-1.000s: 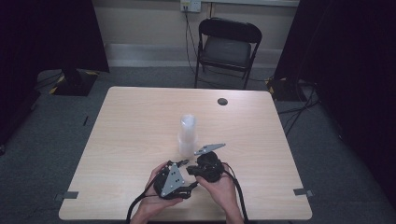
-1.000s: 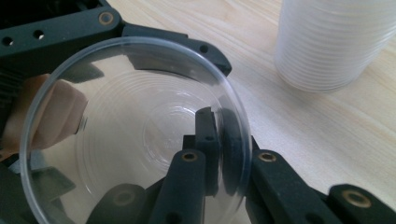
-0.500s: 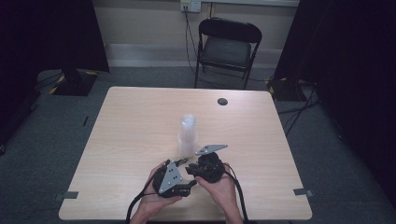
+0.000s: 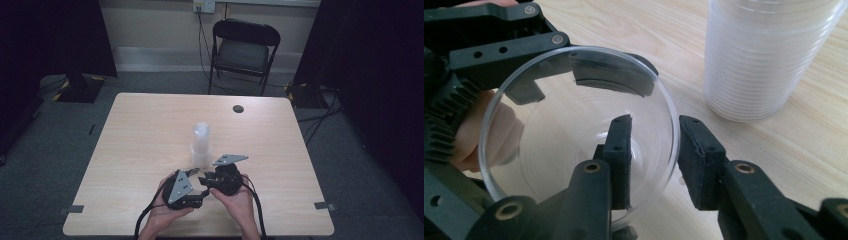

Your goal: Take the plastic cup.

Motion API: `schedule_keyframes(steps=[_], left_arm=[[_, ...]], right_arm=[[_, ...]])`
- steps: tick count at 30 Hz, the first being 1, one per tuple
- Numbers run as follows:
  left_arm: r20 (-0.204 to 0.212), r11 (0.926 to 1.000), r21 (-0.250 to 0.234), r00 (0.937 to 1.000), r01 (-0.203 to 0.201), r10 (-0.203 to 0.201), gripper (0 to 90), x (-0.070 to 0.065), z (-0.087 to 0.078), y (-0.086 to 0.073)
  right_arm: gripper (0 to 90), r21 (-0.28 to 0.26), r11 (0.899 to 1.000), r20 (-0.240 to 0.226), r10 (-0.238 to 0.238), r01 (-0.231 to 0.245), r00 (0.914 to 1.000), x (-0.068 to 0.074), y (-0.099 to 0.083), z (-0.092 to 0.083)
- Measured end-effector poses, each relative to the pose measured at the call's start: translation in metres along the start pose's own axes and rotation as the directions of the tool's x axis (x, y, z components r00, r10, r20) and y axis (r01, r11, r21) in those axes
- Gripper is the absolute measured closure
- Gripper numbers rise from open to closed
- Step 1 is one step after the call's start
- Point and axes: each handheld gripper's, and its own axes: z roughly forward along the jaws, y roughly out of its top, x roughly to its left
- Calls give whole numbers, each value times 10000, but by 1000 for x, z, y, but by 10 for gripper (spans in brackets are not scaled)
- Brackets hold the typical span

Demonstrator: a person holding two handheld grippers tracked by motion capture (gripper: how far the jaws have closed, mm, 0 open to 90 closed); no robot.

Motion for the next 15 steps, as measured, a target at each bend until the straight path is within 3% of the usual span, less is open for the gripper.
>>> schedule_keyframes(steps=[4, 13, 15], left_arm=[[-8, 9997, -87, 9997, 237, -237, 294, 1, 1, -1], [-52, 9995, 118, 9996, 293, -293, 295, 4, 0, -1], [-78, 9988, 104, 9988, 488, -487, 295, 5, 1, -2]], right_arm=[[651, -122, 9999, 7, 63, -63, 10000, 0, 0, -1], [632, -537, 9985, 44, 46, -44, 10000, 0, 0, -3], [630, -608, 9981, 11, 74, -73, 10000, 0, 0, -4]])
